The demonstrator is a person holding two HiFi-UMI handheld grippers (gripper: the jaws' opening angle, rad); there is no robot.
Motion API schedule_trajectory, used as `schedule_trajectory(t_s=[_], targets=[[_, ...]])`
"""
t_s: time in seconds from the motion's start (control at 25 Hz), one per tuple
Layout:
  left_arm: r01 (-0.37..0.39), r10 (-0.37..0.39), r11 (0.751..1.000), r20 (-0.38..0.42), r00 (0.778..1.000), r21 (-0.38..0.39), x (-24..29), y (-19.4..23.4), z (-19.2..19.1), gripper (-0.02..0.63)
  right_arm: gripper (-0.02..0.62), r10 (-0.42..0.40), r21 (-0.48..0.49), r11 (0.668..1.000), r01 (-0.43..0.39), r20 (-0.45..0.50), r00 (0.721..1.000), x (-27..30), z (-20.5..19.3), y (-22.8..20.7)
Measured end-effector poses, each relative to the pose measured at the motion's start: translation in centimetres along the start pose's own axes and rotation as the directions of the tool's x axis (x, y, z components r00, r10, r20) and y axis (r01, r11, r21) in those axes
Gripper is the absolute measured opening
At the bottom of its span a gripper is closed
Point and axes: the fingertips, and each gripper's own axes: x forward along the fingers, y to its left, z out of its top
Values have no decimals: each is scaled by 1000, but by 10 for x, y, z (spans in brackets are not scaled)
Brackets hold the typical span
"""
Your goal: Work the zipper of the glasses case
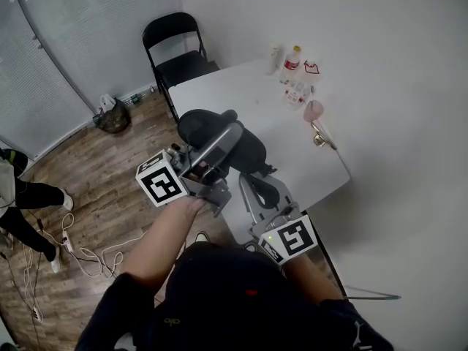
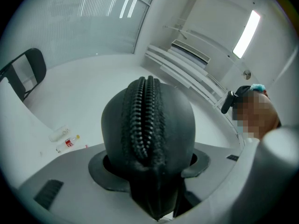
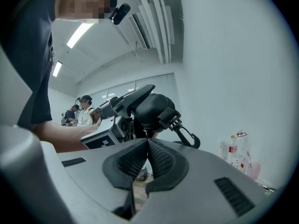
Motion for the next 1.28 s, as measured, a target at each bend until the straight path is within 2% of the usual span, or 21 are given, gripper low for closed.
schedule_trajectory(t_s=[0.16, 0.32, 0.52, 0.72, 0.96, 1.28], targets=[[-32, 32, 999, 34, 999, 4, -5, 5, 1, 272, 18, -25, -45, 999, 24, -26, 999, -6, -2, -5], [-57, 57, 998, 22, 998, 32, -7, 10, -1, 272, 17, -61, -99, 994, 55, -58, 996, -10, -5, -20], [-58, 60, 996, -32, 998, 72, -13, 6, -10, 272, 17, -109, -191, 977, 91, -86, 990, -19, -3, -30], [-35, 52, 994, -153, 987, 108, -17, -1, -28, 272, 17, -136, -282, 954, 100, -110, 985, -25, -1, -32], [22, 24, 991, -338, 941, 131, -22, -6, -52, 272, 17, -129, -422, 905, 50, -160, 979, -29, -1, -28], [59, 32, 984, -486, 873, 171, -26, 2, -83, 272, 17, -123, -484, 875, 6, -211, 970, -28, -12, -35]])
